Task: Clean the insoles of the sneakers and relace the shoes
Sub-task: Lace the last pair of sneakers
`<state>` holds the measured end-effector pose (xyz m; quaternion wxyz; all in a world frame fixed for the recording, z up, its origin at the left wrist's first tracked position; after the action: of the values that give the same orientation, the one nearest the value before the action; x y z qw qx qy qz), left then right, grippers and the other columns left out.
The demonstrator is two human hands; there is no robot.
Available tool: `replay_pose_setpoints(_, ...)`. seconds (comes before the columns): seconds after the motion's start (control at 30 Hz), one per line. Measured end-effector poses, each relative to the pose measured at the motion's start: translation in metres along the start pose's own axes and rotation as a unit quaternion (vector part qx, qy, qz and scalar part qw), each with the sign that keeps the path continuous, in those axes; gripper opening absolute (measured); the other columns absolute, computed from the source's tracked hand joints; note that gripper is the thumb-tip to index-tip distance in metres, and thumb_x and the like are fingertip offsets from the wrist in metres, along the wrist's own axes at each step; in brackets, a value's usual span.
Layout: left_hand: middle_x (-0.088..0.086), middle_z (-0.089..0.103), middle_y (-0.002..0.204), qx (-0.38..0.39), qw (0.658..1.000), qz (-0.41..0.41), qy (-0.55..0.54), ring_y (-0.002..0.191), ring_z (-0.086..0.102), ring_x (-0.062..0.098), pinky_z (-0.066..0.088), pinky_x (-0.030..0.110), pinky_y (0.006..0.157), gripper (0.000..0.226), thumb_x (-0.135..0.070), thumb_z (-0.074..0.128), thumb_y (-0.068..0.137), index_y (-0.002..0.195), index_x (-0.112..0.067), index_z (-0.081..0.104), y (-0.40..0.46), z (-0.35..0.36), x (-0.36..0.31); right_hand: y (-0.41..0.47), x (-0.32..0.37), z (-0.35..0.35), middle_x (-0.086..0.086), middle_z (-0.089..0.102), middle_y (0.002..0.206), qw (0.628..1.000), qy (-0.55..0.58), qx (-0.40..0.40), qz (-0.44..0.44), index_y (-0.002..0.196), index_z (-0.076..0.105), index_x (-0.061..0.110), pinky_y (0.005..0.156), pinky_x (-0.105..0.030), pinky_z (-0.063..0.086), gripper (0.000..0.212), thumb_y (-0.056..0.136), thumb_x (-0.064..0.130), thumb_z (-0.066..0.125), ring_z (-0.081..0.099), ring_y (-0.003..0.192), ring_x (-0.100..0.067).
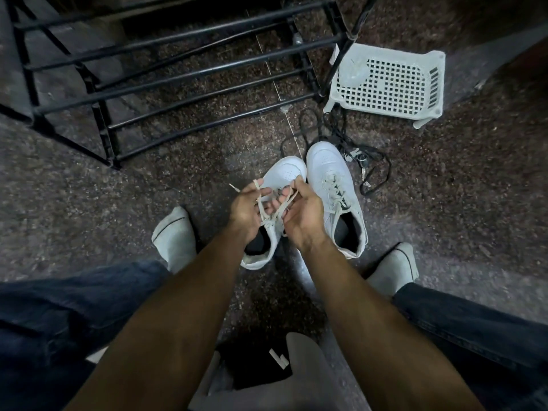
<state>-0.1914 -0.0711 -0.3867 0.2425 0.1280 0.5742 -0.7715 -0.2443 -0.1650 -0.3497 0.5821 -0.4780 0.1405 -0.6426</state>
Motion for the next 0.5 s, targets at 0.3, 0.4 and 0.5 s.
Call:
replay_pose_setpoints(0.3,0.007,0.063,0.118,0.042,0.903,0.116,0.412,0.067,0.056,0.01,0.044,0.017,0.053,0.04,-0.002,0.054,0.092,0.131,-0.006,0.057,0.001,-0.005,0.007,0.013,0.008,-0.039,0.001,0.042,0.056,0.995,0.034,-0.095,0.022,0.072,0.048,0.015,0.048,-0.024,0.04,0.028,0.1,0.017,0.041,0.037,0.046,-0.012)
replay_pose_setpoints(0.4,-0.002,0.062,0.117,0.184,0.768,0.184,0.585,0.101,0.058,0.013,0.045,0.024,0.084,0.052,-0.02,0.064,0.074,0.125,-0.017,0.061,-0.009,0.002,0.009,0.013,0.014,-0.024,-0.008,0.059,0.078,0.991,0.108,-0.063,0.042,0.086,0.057,0.006,0.08,-0.037,0.053,0.022,0.099,0.019,0.046,0.06,0.071,-0.02)
replay_pose_setpoints(0.5,-0.007,0.069,0.104,0.184,0.751,0.159,0.614,0.096,0.063,0.015,0.049,0.032,0.088,0.036,-0.047,0.065,0.067,0.099,-0.031,0.067,-0.01,-0.002,0.012,0.012,0.019,-0.011,-0.016,0.063,0.114,0.994,0.093,-0.036,0.042,0.108,0.058,0.0,0.09,-0.038,0.052,0.021,0.099,0.015,0.046,0.065,0.096,-0.023)
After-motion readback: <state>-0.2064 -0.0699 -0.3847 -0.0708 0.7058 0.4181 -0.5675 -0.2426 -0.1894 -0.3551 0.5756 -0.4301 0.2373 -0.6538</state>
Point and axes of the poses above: each hand's wrist, its own y-axis towards the middle knuckle, its own z-axis out of the palm, x = y × z, the point moved 1 cm from there along y, towards the middle knuckle
